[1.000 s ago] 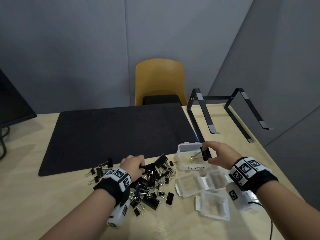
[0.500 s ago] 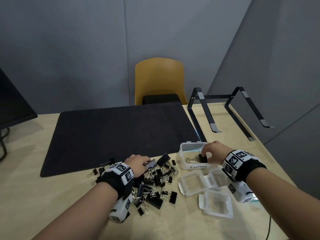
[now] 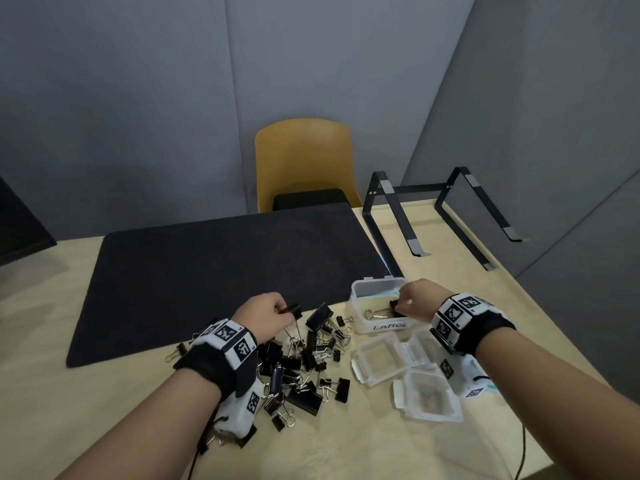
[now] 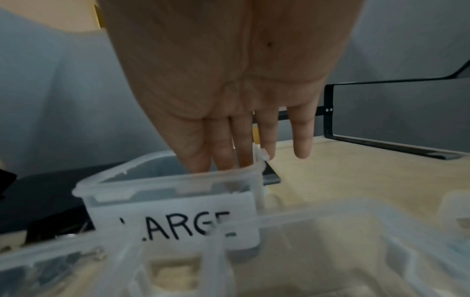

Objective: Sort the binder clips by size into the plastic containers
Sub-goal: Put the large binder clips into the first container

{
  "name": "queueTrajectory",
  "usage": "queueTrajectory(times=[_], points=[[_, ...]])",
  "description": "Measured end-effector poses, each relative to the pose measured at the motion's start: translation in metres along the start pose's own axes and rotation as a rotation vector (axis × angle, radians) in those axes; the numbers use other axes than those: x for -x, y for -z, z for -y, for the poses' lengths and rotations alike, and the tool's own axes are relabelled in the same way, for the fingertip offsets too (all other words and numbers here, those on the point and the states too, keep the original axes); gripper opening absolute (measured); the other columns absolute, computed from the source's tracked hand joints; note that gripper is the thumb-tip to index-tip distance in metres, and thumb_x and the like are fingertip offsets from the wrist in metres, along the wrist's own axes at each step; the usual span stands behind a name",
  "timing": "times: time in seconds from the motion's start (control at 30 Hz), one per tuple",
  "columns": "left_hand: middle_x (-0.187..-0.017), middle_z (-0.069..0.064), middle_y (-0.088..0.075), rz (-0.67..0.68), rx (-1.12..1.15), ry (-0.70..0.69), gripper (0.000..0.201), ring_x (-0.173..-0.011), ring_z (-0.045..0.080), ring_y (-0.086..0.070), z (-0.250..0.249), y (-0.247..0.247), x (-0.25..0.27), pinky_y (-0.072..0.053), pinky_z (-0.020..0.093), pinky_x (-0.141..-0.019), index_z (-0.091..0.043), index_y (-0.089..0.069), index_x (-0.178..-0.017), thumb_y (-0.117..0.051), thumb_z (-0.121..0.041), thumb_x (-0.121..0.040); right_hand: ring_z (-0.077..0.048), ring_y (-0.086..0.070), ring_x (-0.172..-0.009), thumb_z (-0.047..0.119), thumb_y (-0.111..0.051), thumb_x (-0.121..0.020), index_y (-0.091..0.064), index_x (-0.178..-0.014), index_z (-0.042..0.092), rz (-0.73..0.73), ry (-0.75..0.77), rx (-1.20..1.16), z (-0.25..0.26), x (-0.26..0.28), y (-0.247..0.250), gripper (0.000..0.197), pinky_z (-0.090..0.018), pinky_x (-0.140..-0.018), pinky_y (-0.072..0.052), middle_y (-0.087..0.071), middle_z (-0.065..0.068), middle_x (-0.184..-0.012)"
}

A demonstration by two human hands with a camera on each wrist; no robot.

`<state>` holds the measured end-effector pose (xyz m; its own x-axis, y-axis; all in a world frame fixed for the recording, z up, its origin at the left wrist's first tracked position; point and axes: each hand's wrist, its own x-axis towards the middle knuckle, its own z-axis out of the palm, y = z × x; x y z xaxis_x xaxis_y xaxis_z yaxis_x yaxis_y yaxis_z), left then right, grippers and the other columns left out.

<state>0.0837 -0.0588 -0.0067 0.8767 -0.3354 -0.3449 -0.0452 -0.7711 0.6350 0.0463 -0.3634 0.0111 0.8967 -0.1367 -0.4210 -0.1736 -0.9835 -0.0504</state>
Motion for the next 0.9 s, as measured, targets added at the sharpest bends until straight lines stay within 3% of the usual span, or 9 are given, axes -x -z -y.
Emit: queueTrajectory(times=[0.13,0.23,0.33,0.5,0.57,0.67,0.73,0.83,0.9], points=[[-0.081,-0.002,-0.064,-0.084,0.015,-0.013,0.009,-0.079,0.017,-0.063,-0.006,0.004,0.006,-0.051,0.034,-0.074,-0.024,-0.062,-0.090,-0.062,-0.029,-0.083,-0.019,-0.054,-0.109,0.020,-0.060,-0.086,-0.066,-0.099,0.017,-0.223,0.092,-0.125,-0.011,0.004,0.005,0.015,-0.027,-0.096,-0.043,-0.055,-0.002,-0.120],[-0.084,-0.007,-0.061,-0.089,0.051,-0.034,0.021,-0.085,0.014,-0.060,-0.010,0.003,0.008,-0.049,0.031,-0.079,-0.030,-0.061,-0.107,-0.058,-0.027,-0.086,-0.019,-0.049,-0.119,0.023,-0.066,-0.084,-0.060,-0.114,0.019,-0.169,0.108,-0.188,-0.017,0.004,0.006,0.031,-0.026,-0.100,-0.039,-0.043,-0.001,-0.135],[-0.086,-0.009,-0.060,-0.103,0.086,-0.014,0.039,-0.085,0.011,-0.059,-0.013,0.000,0.008,-0.046,0.026,-0.076,-0.034,-0.054,-0.127,-0.056,-0.027,-0.088,-0.019,-0.045,-0.126,0.026,-0.069,-0.082,-0.061,-0.119,0.022,-0.111,0.148,-0.210,-0.017,0.002,0.006,0.037,-0.024,-0.103,-0.034,-0.036,-0.001,-0.145],[-0.082,-0.003,-0.062,-0.121,0.115,0.006,0.025,-0.080,0.017,-0.063,-0.027,-0.005,0.010,-0.050,0.031,-0.073,-0.033,-0.061,-0.111,-0.059,-0.027,-0.087,-0.022,-0.043,-0.130,0.027,-0.060,-0.088,-0.069,-0.111,0.022,0.030,0.150,-0.106,-0.014,0.000,0.002,0.026,-0.027,-0.109,-0.033,-0.019,-0.004,-0.155],[-0.086,0.002,-0.064,-0.144,0.148,0.010,0.024,-0.083,0.020,-0.064,-0.037,-0.008,0.009,-0.051,0.036,-0.078,-0.032,-0.061,-0.108,-0.061,-0.026,-0.085,-0.025,-0.042,-0.130,0.025,-0.053,-0.090,-0.070,-0.109,0.018,0.055,0.131,-0.067,-0.014,-0.002,0.000,0.027,-0.030,-0.108,-0.035,-0.015,-0.006,-0.156],[-0.082,0.003,-0.061,-0.180,0.216,0.005,0.022,-0.086,0.022,-0.063,-0.051,-0.011,0.004,-0.051,0.040,-0.084,-0.031,-0.061,-0.105,-0.064,-0.025,-0.083,-0.027,-0.037,-0.133,0.022,-0.052,-0.091,-0.067,-0.111,0.012,-0.004,0.151,-0.098,-0.017,-0.004,0.001,0.027,-0.033,-0.110,-0.033,-0.022,-0.006,-0.154],[-0.075,-0.001,-0.055,-0.190,0.263,-0.005,0.019,-0.081,0.019,-0.062,-0.059,-0.014,-0.001,-0.050,0.040,-0.084,-0.032,-0.061,-0.101,-0.065,-0.025,-0.083,-0.023,-0.032,-0.135,0.024,-0.059,-0.087,-0.063,-0.110,0.017,-0.080,0.204,-0.196,-0.022,-0.003,0.005,0.024,-0.032,-0.111,-0.030,-0.027,-0.004,-0.151],[-0.073,-0.004,-0.051,-0.204,0.279,-0.038,0.023,-0.076,0.014,-0.057,-0.072,-0.023,-0.005,-0.051,0.034,-0.075,-0.030,-0.059,-0.105,-0.067,-0.027,-0.083,-0.019,-0.027,-0.138,0.037,-0.071,-0.078,-0.052,-0.125,0.024,-0.028,0.295,-0.277,-0.031,0.000,0.007,0.052,-0.033,-0.114,-0.026,-0.025,0.002,-0.153],[-0.078,-0.001,-0.057,-0.206,0.266,-0.062,0.026,-0.078,0.014,-0.060,-0.083,-0.030,-0.006,-0.050,0.028,-0.071,-0.032,-0.058,-0.105,-0.069,-0.029,-0.082,-0.016,-0.023,-0.141,0.044,-0.074,-0.073,-0.042,-0.136,0.029,0.033,0.319,-0.217,-0.036,0.002,0.005,0.073,-0.037,-0.116,-0.025,-0.017,0.010,-0.156]])
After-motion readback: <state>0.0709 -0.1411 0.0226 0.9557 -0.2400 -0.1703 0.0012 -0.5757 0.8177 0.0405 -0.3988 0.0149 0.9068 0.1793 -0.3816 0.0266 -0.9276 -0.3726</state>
